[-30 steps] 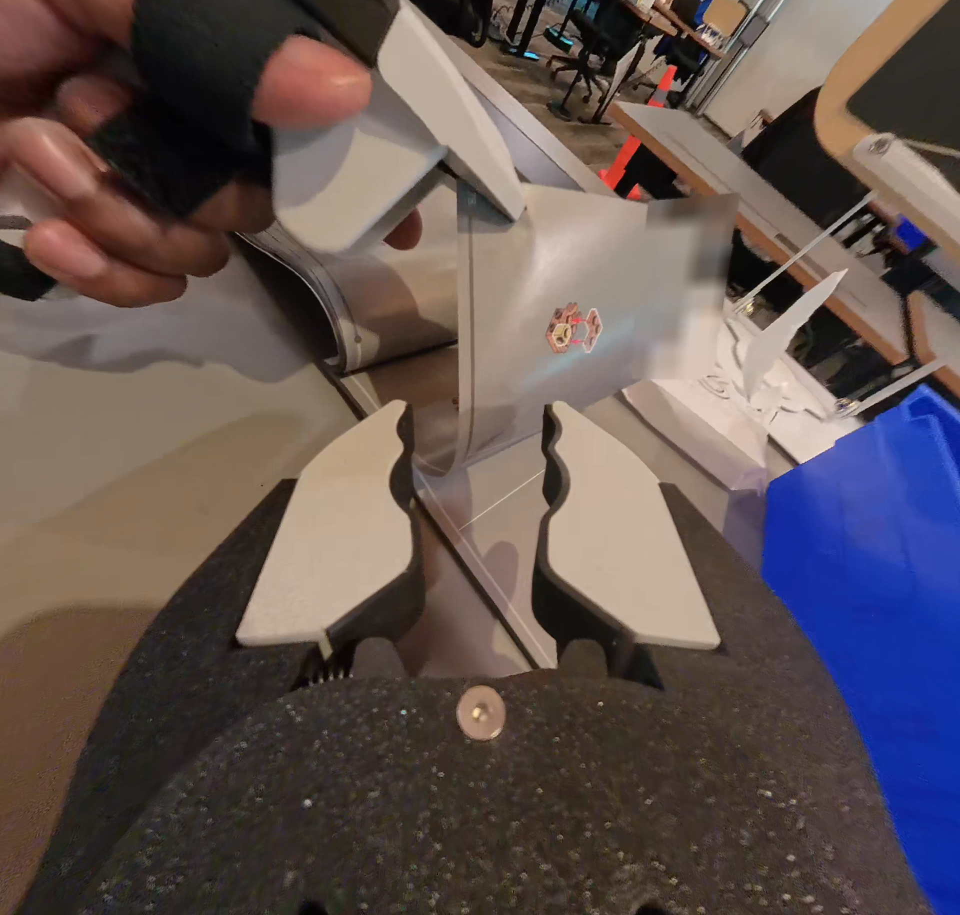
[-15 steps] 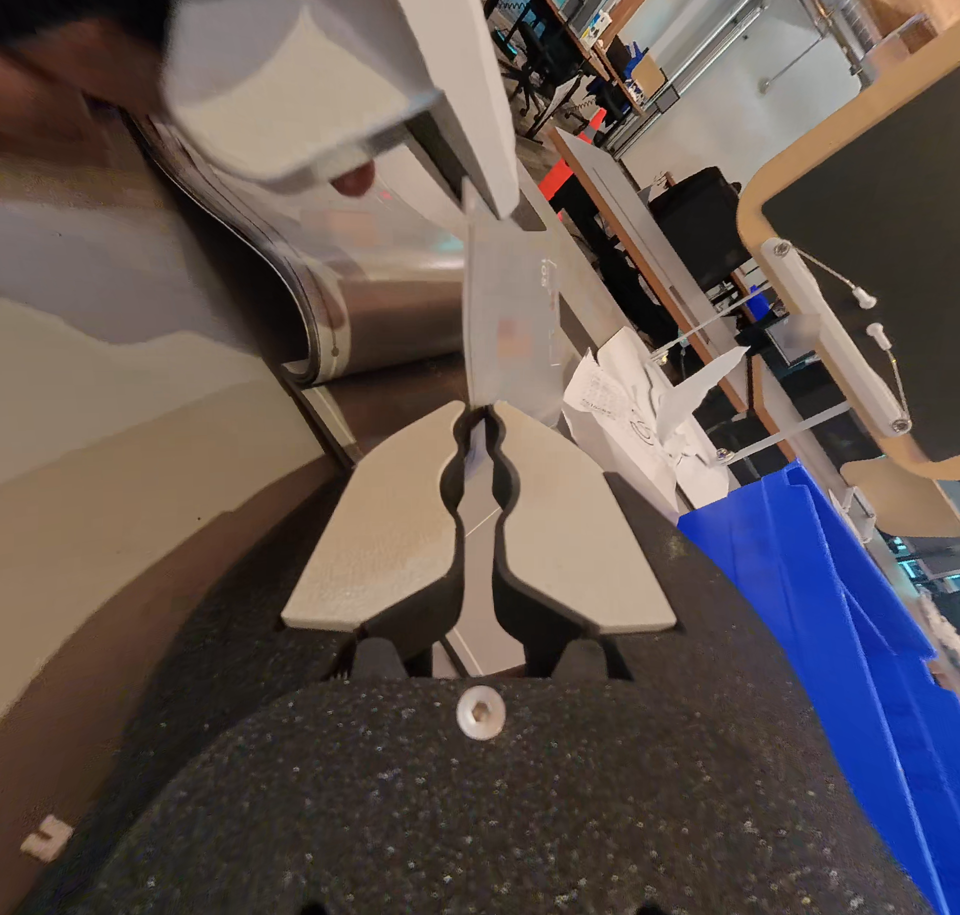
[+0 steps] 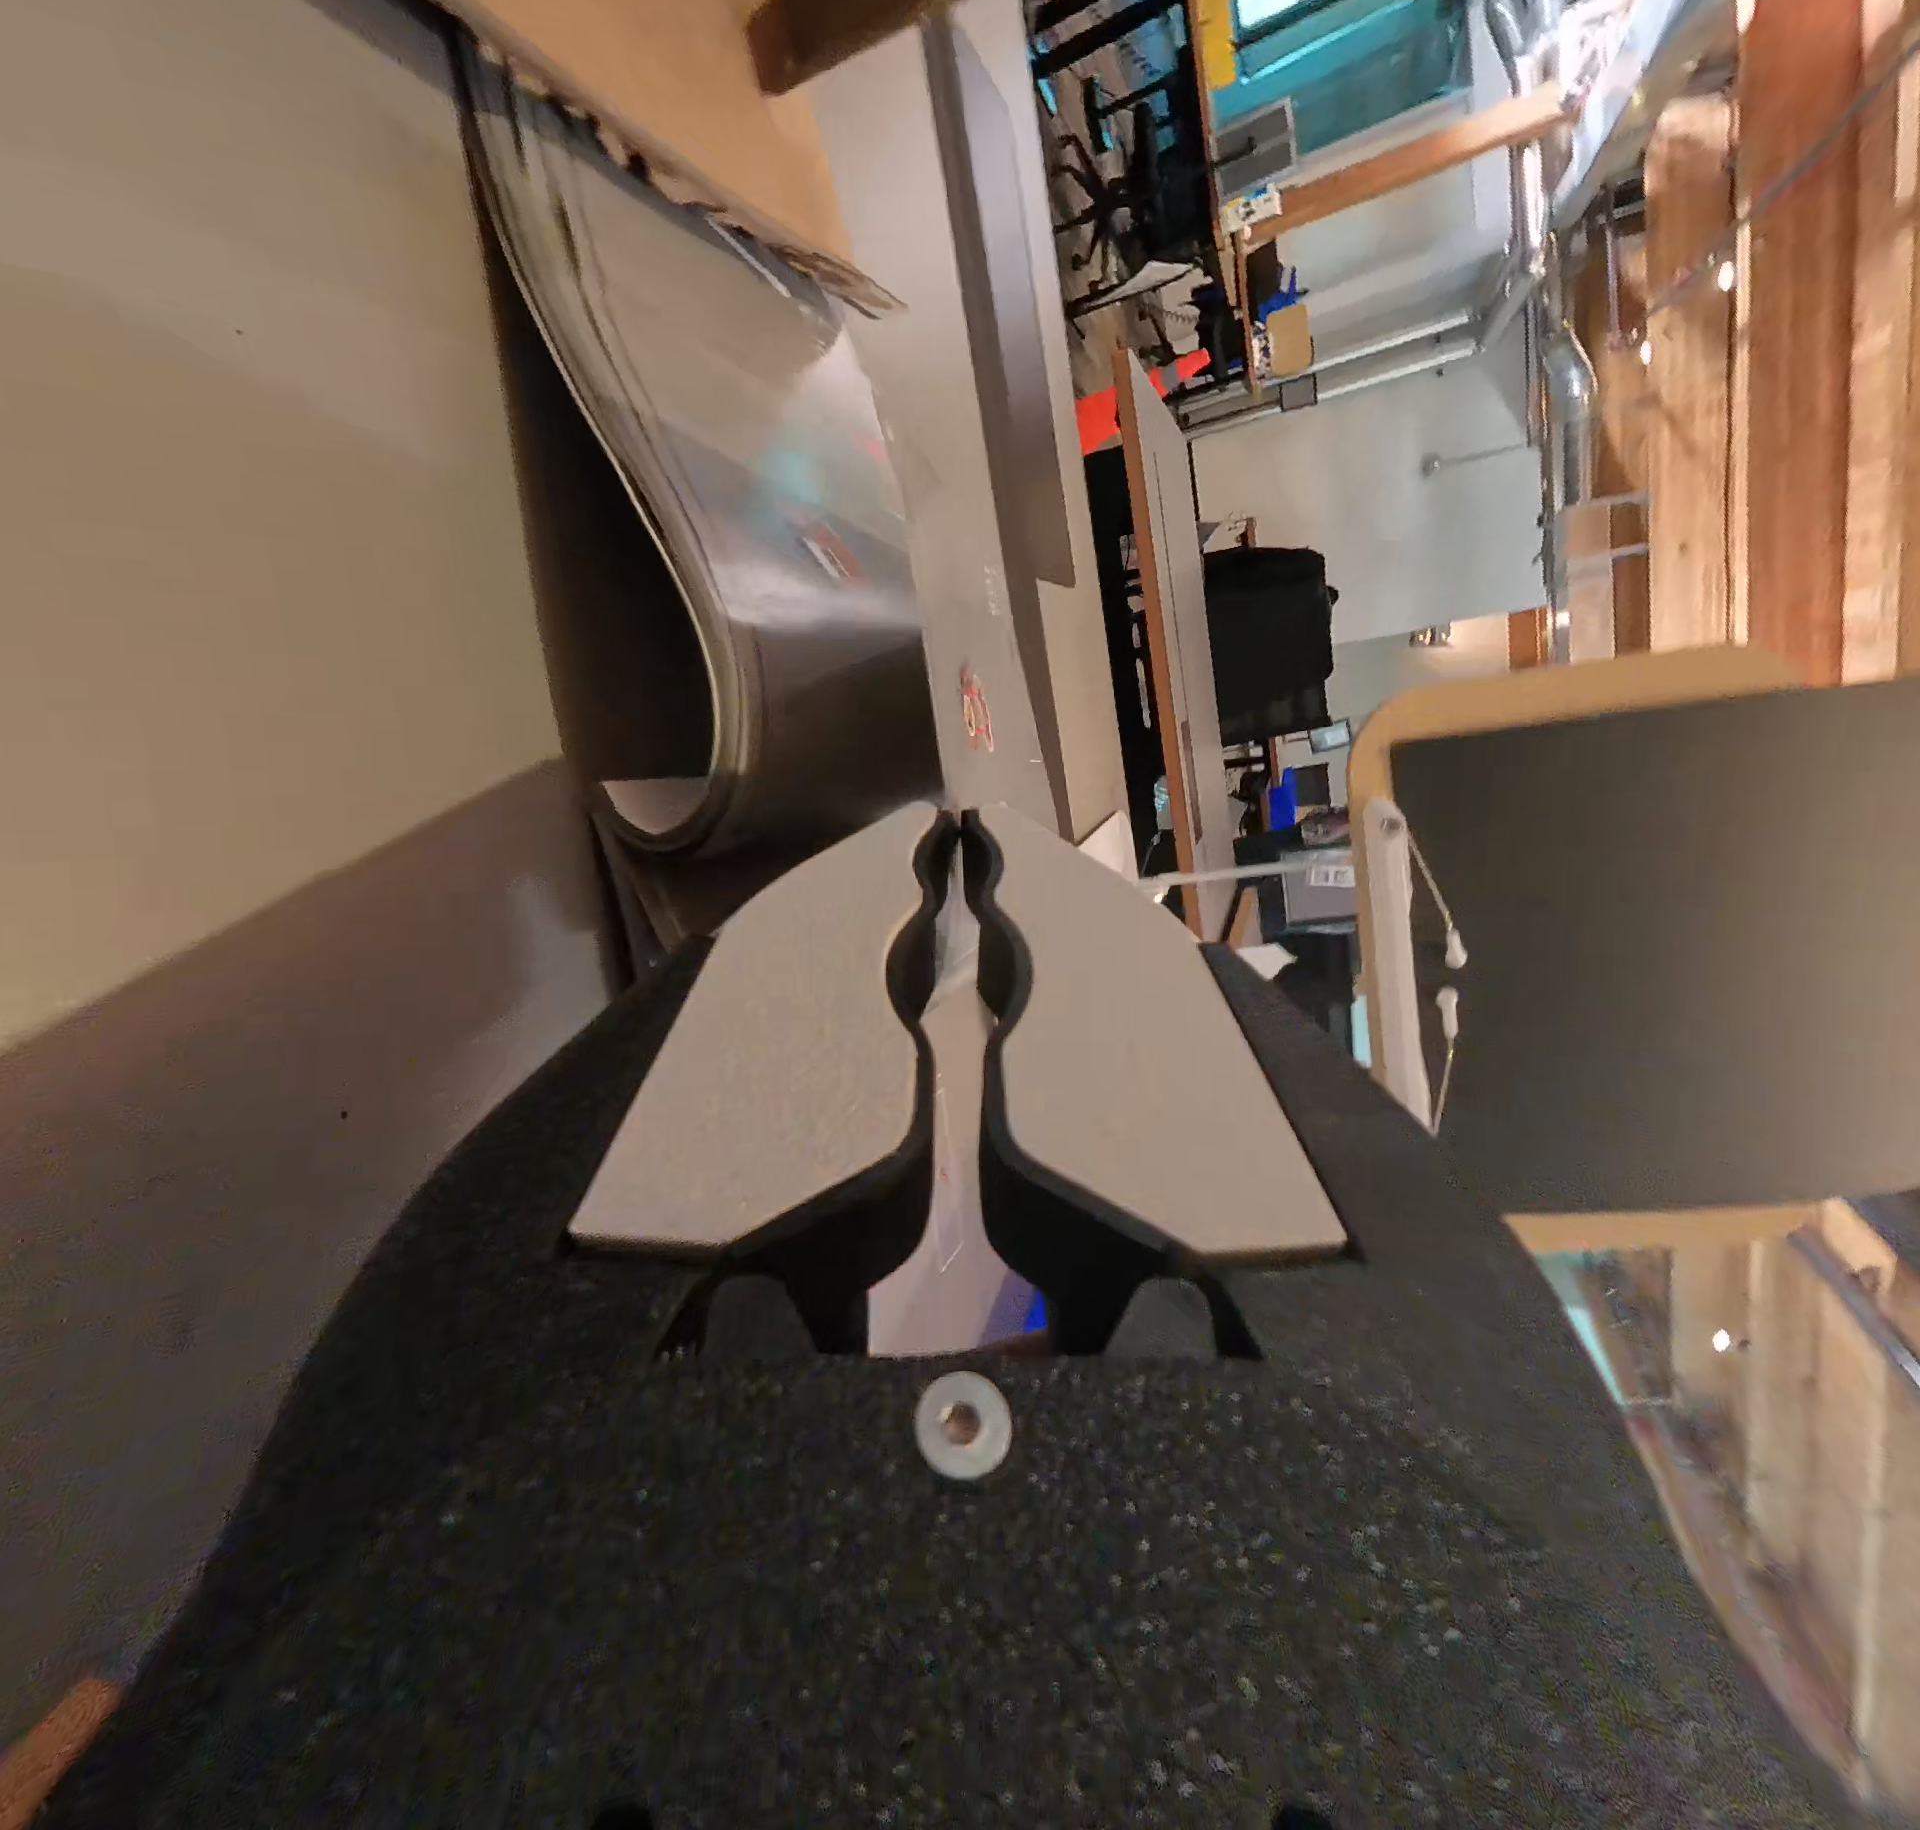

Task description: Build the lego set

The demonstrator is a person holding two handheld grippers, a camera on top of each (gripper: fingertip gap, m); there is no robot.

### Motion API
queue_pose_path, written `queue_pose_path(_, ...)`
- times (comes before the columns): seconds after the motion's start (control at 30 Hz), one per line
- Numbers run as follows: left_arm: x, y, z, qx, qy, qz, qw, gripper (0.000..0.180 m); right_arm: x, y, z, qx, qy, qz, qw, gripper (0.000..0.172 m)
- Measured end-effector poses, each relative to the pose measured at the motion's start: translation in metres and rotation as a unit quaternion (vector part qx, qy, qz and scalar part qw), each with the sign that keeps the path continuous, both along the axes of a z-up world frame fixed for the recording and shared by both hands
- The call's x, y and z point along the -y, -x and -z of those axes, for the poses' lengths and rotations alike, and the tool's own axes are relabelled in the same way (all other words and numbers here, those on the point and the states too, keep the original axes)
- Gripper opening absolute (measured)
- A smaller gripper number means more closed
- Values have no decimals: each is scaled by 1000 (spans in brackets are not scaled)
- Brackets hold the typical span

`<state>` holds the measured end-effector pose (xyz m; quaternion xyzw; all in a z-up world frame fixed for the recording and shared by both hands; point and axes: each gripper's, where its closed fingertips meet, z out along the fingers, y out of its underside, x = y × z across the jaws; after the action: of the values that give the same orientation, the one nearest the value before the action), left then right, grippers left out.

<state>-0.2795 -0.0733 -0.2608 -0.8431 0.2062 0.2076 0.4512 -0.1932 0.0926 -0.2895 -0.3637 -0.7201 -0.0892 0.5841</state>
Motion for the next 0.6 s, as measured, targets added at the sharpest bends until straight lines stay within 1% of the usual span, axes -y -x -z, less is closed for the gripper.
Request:
queue_pose_path(0.03, 6, -3, 7, -7, 14, 14, 1000, 45, 2, 4, 1, 15, -9, -6, 1000, 1)
queue_pose_path(0.1, 11, -14, 23, 12, 50, 28, 998, 42, 7, 13, 1, 40, -28, -15, 999, 1)
queue_pose_path(0.17, 7, -21, 34, 19, 68, 24, 997, 38, 9, 20, 4, 77, -45, -20, 996, 1)
queue_pose_path(0.23, -3, -23, 41, 28, 87, 0, 996, 37, 13, 26, 9, 117, -57, -27, 991, 1)
queue_pose_path(0.27, -11, -22, 41, 37, 84, -13, 996, 36, 15, 29, 10, 128, -64, -33, 989, 1)
queue_pose_path(0.4, -45, -18, 38, 95, 72, -40, 992, 33, 19, 38, 16, 167, -81, -54, 981, 1)
queue_pose_path(0.47, -56, -10, 43, 120, 89, -57, 987, 31, 20, 41, 17, 180, -84, -60, 978, 1)
queue_pose_path(0.53, -62, -6, 49, 123, 109, -70, 984, 29, 22, 44, 17, 190, -86, -64, 976, 1)
queue_pose_path(0.6, -64, -3, 53, 109, 127, -87, 982, 23, 24, 47, 16, 195, -84, -67, 975, 1)
